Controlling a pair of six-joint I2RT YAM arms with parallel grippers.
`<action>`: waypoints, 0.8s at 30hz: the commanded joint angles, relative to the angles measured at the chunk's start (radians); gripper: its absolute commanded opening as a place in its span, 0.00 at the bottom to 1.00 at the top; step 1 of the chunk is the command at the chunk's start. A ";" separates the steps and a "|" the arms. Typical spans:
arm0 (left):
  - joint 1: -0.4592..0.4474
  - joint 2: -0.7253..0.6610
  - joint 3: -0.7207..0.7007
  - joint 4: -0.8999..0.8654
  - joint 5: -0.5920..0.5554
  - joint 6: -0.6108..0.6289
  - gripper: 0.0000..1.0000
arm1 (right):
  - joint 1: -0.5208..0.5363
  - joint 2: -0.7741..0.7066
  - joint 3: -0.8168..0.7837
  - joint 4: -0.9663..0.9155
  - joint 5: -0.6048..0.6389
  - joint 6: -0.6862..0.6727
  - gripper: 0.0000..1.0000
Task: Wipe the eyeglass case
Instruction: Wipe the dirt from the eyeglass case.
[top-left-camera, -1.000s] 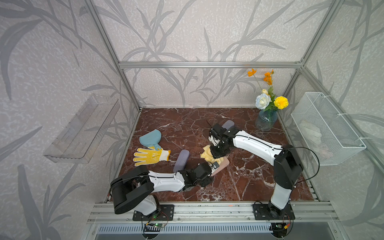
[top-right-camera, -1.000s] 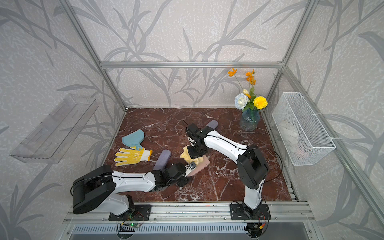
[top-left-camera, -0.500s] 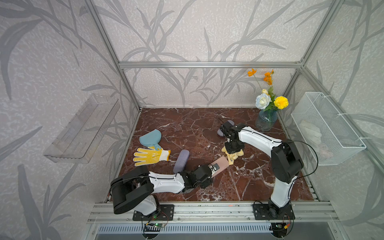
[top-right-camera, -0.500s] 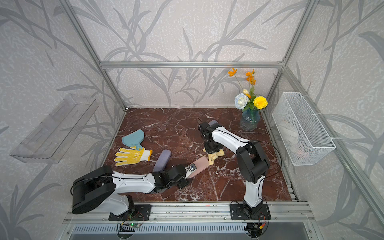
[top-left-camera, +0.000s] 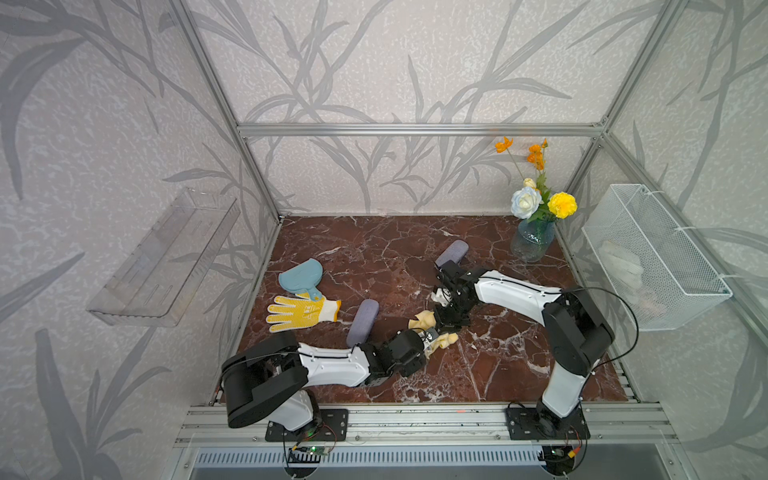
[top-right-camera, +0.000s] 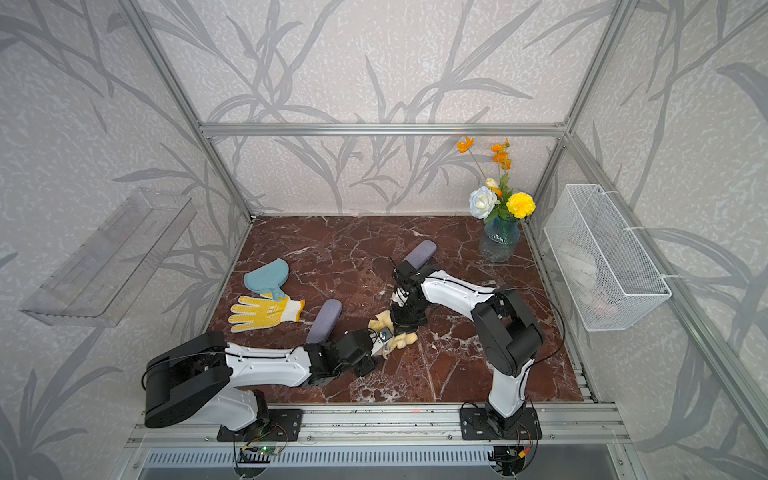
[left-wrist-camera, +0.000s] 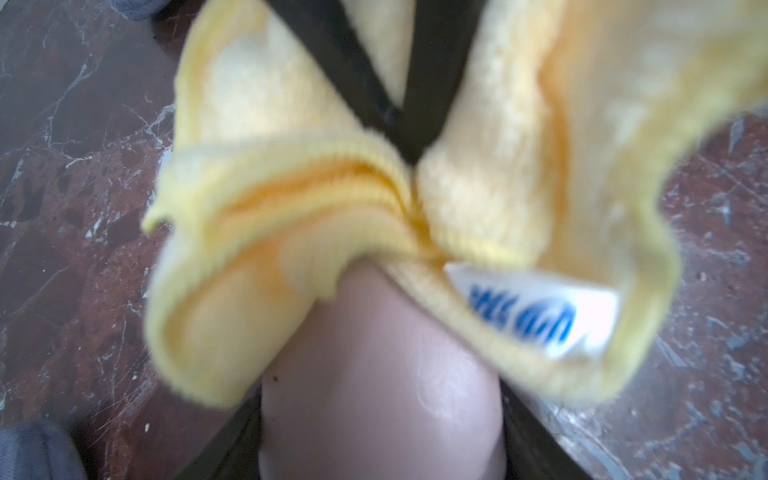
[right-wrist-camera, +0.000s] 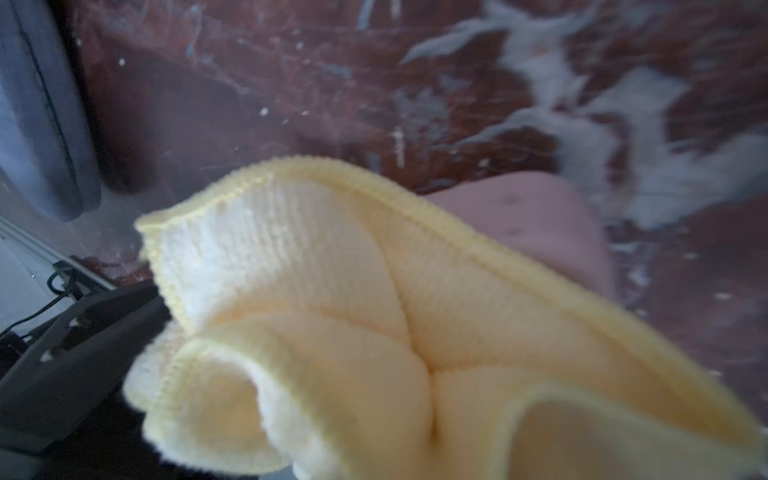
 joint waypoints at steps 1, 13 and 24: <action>-0.005 -0.033 0.019 0.035 -0.023 0.008 0.00 | -0.047 0.007 0.016 -0.160 0.521 -0.104 0.00; -0.004 -0.020 0.033 0.021 -0.029 0.007 0.00 | 0.093 -0.129 0.093 -0.075 0.125 -0.005 0.00; -0.054 -0.017 0.043 0.011 -0.145 0.045 0.00 | -0.090 -0.030 0.006 -0.049 0.296 -0.049 0.00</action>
